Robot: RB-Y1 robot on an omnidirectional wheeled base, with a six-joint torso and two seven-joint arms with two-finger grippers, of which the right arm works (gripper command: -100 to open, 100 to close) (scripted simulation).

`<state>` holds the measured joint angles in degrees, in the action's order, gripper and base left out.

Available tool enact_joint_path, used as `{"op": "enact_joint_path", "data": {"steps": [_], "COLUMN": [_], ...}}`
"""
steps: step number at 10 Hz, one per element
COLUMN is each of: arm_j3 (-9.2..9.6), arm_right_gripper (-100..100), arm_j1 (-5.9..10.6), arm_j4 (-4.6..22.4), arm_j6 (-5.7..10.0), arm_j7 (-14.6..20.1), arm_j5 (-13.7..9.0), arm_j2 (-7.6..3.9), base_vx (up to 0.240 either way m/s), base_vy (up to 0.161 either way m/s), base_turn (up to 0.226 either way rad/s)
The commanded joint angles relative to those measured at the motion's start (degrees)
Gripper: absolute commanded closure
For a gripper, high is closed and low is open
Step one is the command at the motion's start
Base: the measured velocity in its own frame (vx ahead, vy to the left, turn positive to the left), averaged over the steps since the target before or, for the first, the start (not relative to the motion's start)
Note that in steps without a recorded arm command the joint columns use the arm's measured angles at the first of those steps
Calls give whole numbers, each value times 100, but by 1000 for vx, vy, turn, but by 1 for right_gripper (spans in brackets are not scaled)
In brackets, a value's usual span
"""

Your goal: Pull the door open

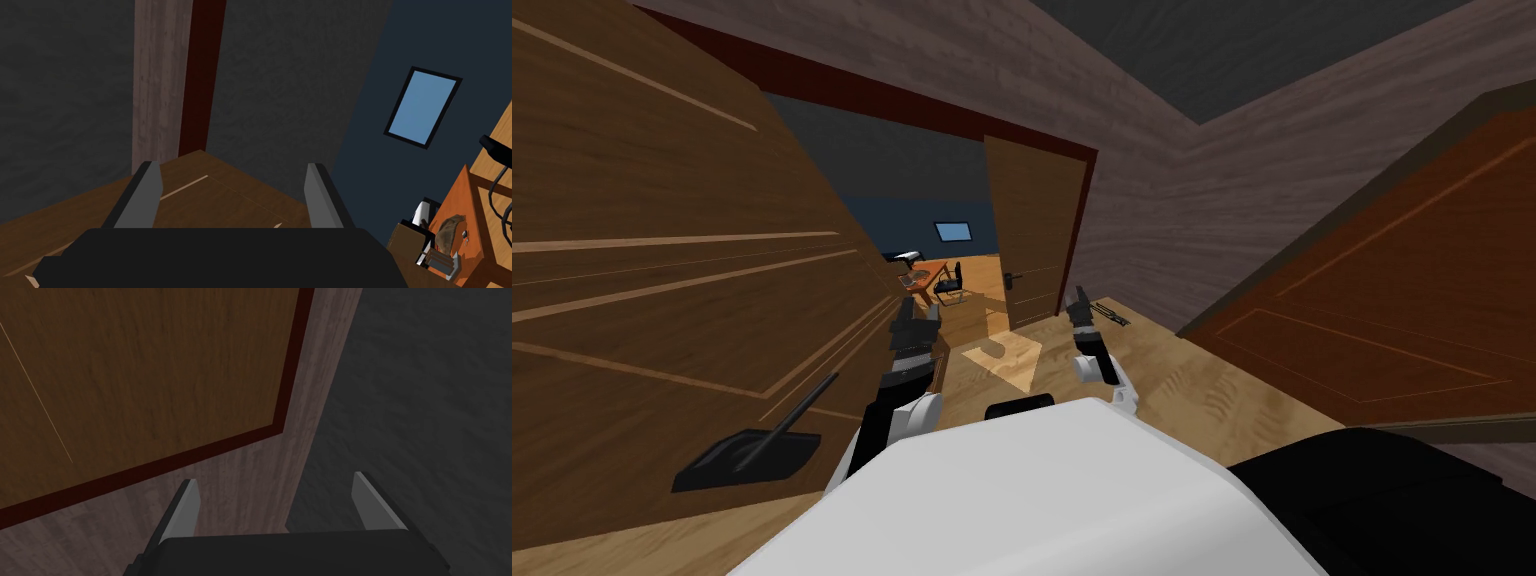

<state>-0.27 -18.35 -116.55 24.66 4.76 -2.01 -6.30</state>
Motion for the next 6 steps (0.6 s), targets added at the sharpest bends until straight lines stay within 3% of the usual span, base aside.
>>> {"op": "enact_joint_path", "data": {"steps": [1, 6], "arm_j3": [-14, -31], "arm_right_gripper": [-100, -100], "arm_j1": [96, 381], "arm_j4": [212, 884], "arm_j6": [-30, -107], "arm_j7": [52, 197], "arm_j5": [2, 21], "arm_j2": [-51, -191], "base_vx": [106, 98], "base_vy": [17, 34], "base_turn": [78, 76]}}
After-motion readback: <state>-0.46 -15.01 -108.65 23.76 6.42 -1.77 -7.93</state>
